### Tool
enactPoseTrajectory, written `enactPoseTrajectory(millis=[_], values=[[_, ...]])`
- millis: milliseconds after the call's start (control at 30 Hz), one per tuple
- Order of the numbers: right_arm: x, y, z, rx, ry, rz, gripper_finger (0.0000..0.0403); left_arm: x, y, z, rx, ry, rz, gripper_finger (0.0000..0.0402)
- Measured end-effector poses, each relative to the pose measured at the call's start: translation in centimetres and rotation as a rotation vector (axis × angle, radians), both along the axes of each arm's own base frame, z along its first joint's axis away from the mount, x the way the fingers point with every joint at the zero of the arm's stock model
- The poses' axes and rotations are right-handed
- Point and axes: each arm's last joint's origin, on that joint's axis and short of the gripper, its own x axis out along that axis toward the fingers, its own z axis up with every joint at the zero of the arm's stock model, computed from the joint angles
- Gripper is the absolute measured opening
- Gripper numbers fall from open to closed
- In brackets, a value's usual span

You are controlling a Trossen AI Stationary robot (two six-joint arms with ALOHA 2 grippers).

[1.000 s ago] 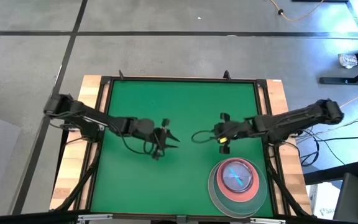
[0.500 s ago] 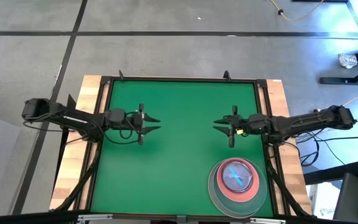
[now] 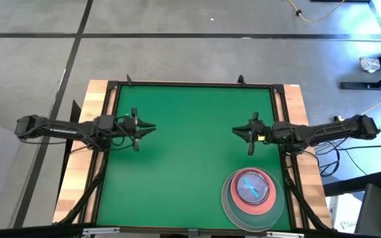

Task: Stack plastic plates
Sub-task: Return to Home Position

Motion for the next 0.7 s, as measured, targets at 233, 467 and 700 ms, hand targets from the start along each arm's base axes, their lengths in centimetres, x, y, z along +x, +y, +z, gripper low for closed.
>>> enactPoseTrajectory(millis=[233,467,700], values=[[-1.5,-0.1,-0.2,0.006,-0.038,0.008,0.0007,-2.4,-0.2,-1.3,-0.007,-0.098,-0.05,0.0004],[-3.4,-0.3,-2.2,-0.008,-0.086,0.0,0.0016,-3.9,0.0,-1.4,-0.005,-0.174,-0.042,0.0005],[-5.0,-0.6,-4.1,-0.041,-0.131,-0.023,0.0016,-4.7,-0.1,-1.7,-0.04,-0.175,-0.047,0.0006]])
